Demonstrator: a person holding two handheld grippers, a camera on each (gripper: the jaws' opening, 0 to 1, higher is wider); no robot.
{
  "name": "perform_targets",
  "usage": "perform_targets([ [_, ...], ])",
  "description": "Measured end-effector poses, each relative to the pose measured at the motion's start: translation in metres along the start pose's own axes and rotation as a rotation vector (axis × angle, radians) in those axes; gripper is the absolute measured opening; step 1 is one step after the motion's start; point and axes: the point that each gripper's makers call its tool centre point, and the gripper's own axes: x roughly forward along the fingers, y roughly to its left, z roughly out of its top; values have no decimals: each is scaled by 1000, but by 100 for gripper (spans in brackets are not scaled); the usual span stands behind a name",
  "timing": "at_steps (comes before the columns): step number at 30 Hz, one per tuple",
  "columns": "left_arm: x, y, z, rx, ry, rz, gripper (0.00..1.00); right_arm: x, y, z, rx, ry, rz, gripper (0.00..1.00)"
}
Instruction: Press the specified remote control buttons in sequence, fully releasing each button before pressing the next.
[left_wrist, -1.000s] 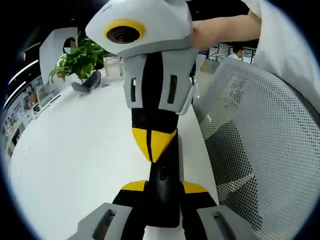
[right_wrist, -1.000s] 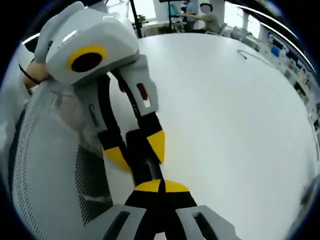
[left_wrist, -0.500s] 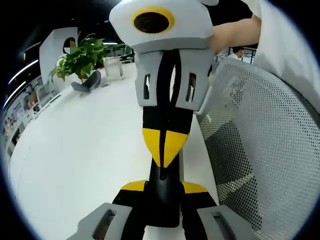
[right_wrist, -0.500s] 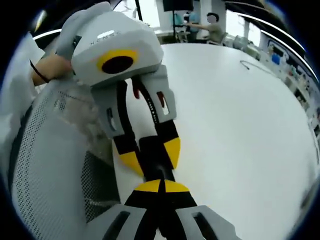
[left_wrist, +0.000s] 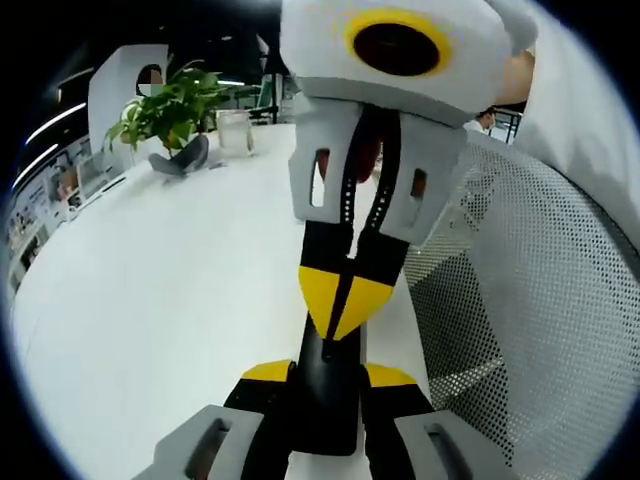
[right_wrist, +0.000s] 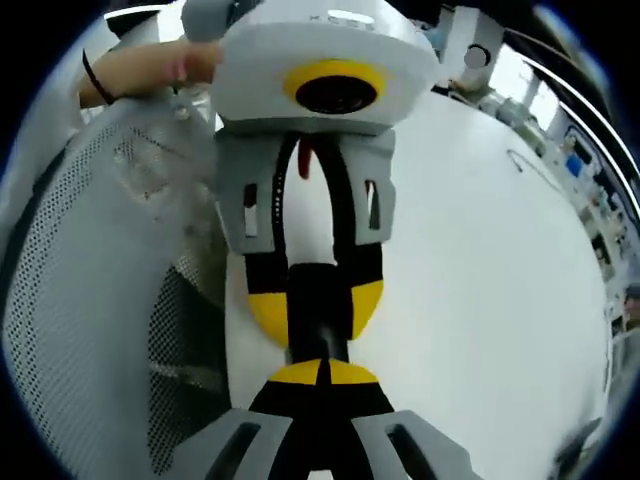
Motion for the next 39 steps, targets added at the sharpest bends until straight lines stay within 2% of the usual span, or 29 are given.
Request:
perform_targets([
  [10,0,-1,0,11,-1,1,25,0,-3,1,11,-6,-33,0],
  [15,0,0,0,22,0,4,24,-1,-4,1,105,-58,1,0],
  [19,0,0,0,23,0,3,24,-1,-3,3,70,-41,4,0],
  [22,0,0,0,25,1,3,24,2,1,9,59,-58,26,0],
  [24,0,-1,0,26,1,4,24,2,0,8,17,-35,25,0],
  [30,0,-1,0,28,2,3,24,3,-2,8,69,-8,49,0],
  [35,0,-1,0,29,2,3,24,4,1,8,20,35,28,0],
  [39,0,-1,0,31,2,4,24,3,-2,7,71,23,25,0],
])
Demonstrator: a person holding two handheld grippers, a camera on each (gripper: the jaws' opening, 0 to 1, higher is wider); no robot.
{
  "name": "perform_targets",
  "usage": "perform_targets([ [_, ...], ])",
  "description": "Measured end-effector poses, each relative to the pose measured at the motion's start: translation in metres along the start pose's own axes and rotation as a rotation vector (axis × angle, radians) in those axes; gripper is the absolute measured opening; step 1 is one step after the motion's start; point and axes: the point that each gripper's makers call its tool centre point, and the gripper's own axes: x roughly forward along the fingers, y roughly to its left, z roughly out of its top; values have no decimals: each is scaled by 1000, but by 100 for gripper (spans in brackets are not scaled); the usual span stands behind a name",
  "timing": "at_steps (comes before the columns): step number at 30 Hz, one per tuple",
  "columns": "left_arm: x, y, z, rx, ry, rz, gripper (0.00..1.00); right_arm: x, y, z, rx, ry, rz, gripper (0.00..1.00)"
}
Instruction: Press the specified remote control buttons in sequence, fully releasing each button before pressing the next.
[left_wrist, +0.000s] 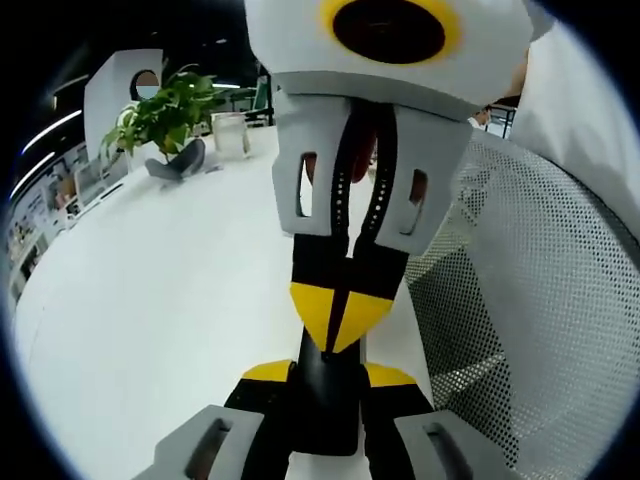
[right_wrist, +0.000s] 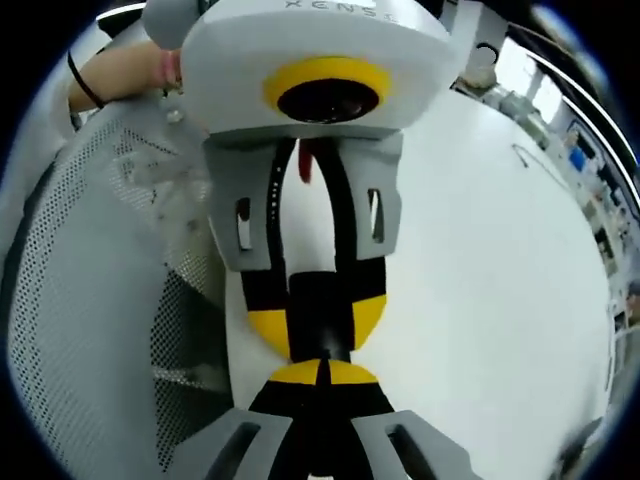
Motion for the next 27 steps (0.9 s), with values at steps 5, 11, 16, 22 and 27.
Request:
perform_targets([
  [5,0,0,0,8,3,1,24,0,0,0,12,-11,-7,0],
  [11,0,1,0,22,9,5,24,0,-4,2,43,-22,-33,0],
  [16,0,1,-1,32,10,9,24,1,-3,2,14,-17,-31,0],
  [22,0,1,-1,36,12,9,24,-1,-2,2,62,-74,-1,0],
  [27,0,1,-2,36,14,8,24,1,0,5,-34,-45,-17,0],
])
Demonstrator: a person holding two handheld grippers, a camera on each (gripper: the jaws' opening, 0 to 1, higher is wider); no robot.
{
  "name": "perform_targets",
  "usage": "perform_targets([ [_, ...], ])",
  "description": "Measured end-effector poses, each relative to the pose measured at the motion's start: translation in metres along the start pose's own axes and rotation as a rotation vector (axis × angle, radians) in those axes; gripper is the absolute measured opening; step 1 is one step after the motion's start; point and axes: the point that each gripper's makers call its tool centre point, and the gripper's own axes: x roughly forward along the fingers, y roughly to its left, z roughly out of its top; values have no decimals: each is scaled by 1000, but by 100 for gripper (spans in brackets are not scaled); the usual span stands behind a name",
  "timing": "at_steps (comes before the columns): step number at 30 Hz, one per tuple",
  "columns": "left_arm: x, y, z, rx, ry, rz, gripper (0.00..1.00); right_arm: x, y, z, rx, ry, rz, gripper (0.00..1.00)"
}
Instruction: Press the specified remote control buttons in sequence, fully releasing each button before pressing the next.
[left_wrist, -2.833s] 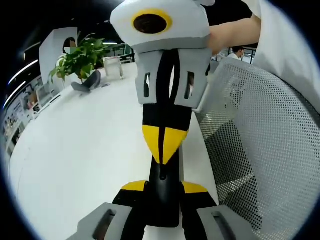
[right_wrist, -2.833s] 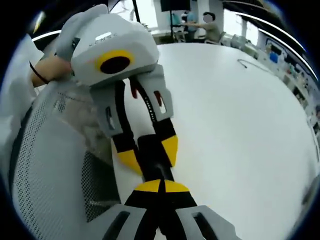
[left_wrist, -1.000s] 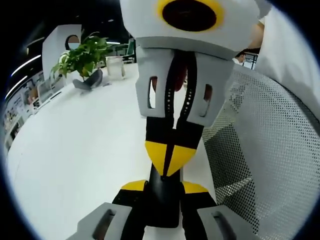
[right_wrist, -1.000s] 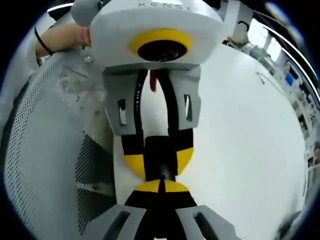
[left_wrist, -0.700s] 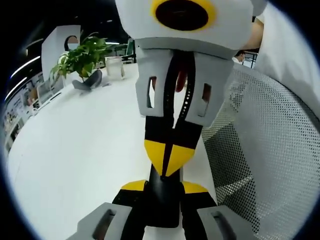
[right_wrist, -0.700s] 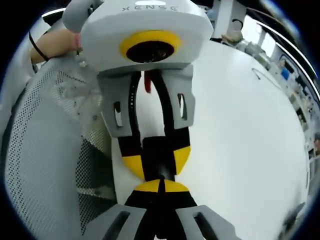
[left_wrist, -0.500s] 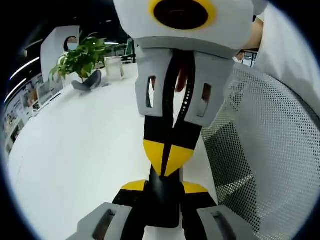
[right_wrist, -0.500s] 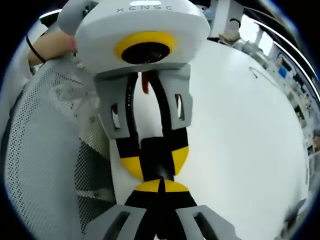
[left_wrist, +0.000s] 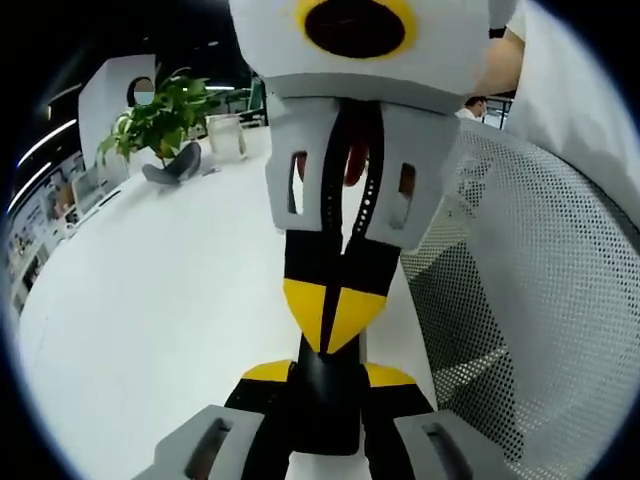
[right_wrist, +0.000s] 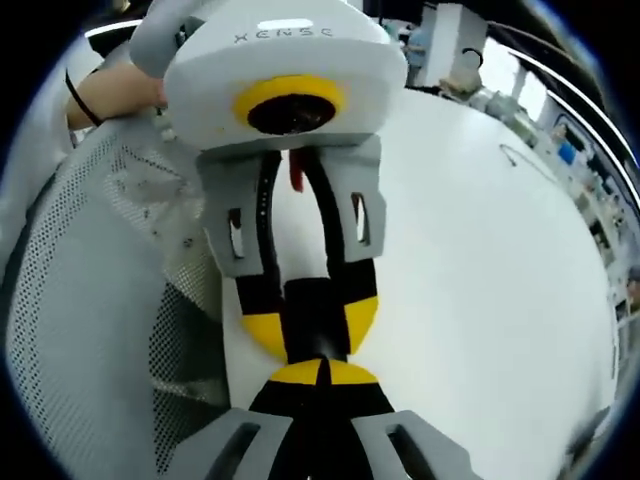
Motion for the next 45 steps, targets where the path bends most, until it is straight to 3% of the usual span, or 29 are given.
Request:
perform_targets([
  [4,0,0,0,-1,1,0,24,1,0,2,-31,-11,16,0],
  [10,0,0,0,-1,2,-1,24,3,0,2,-88,31,37,0],
  [12,1,0,0,-3,3,1,24,3,0,1,-121,33,17,0],
  [14,1,0,1,-4,10,13,24,3,0,1,-219,46,-28,0],
  [19,1,0,1,-10,9,22,24,4,2,2,-360,61,-111,0],
  [22,0,0,1,-15,8,33,25,3,2,1,-323,21,-136,0],
  [25,0,0,1,-34,7,50,25,2,1,2,-230,-48,-147,0],
  [27,0,0,2,-34,19,52,25,1,1,1,-234,-62,-146,0],
  [31,2,-1,3,-29,113,50,25,-1,1,1,-196,-104,-129,0],
  [35,3,-1,3,-32,153,50,25,-2,1,1,-155,-146,-134,0],
  [45,4,0,4,-36,222,48,25,-5,-2,1,10,-248,-44,0],
])
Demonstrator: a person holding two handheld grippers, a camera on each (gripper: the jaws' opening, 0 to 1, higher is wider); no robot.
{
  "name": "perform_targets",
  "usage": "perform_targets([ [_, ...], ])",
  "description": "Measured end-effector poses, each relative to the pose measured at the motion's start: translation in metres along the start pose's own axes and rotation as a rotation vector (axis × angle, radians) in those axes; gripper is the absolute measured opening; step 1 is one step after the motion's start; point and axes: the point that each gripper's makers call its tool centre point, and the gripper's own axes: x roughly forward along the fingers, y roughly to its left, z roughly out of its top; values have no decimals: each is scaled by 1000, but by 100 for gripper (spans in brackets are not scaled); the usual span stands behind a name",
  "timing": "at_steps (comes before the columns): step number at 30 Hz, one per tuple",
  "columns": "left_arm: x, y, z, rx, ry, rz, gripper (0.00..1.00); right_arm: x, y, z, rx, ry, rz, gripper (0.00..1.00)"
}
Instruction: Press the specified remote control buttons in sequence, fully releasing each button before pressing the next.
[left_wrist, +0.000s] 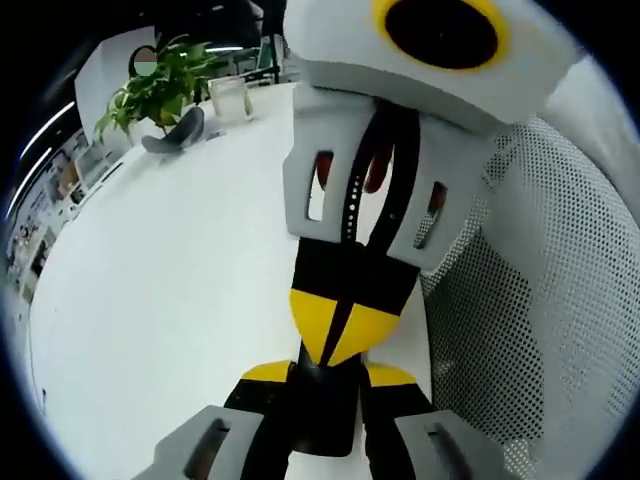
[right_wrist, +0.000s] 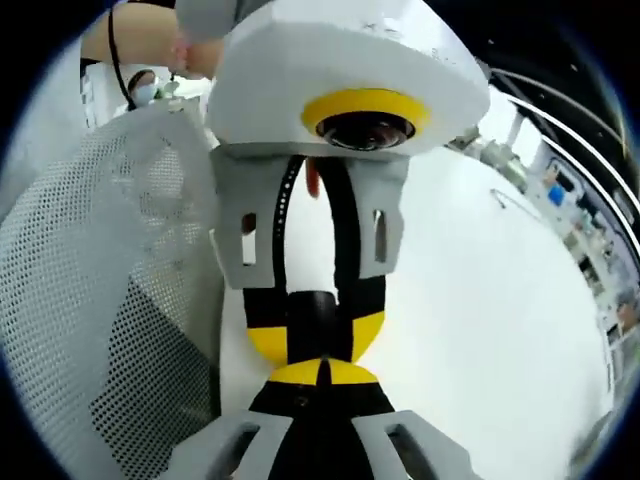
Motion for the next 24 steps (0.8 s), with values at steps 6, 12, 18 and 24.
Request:
perform_targets([
  [6,0,0,0,-16,10,12,25,0,7,3,50,-13,31,4],
  [12,1,-2,1,6,57,15,25,0,9,1,-11,17,17,3],
  [18,-3,-1,4,-13,37,21,25,-11,8,-6,-39,13,64,8],
  [24,-4,1,6,-16,-2,21,25,-22,7,-13,-42,-15,47,13],
])
